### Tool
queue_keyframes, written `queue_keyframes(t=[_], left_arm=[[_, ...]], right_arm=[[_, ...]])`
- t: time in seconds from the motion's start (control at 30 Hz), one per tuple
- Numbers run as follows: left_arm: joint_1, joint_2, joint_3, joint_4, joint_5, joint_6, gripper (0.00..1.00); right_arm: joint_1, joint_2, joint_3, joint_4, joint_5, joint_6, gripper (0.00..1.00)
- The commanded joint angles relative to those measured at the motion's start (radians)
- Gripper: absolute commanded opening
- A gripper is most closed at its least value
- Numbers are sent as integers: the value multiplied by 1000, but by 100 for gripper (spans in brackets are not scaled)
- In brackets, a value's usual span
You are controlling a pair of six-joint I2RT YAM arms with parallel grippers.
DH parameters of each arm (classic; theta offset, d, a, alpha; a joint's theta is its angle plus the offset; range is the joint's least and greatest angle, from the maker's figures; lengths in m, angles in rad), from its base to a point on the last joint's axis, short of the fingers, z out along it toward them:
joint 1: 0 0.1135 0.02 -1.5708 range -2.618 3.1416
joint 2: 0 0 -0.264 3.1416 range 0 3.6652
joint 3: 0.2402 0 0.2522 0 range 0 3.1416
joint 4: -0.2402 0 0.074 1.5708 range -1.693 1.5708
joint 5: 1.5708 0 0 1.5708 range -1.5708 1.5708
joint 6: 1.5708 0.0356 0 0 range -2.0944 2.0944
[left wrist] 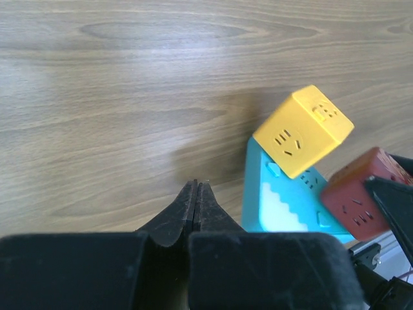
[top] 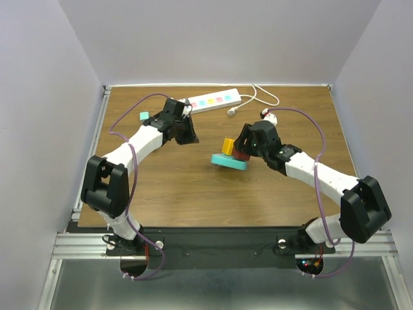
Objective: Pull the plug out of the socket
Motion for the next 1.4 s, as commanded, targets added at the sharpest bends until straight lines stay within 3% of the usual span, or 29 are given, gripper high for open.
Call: queue_keyframes(t=[0.0,0.33,0.8,1.37], left_arm=[[-30,-41,28,27,24,-16,0],[-51,-53,26,44,10,-28,0],[-135,-28,-30,77,21,-54,0],[-157,77,-136,166,30,-41,0]], right_arm=[[34,13,27,99,52,29,0],[82,-39,77,121,210,-47,0],[175,43,-127,127,95,145,0],[177,183,-24,44,-77,201,2]])
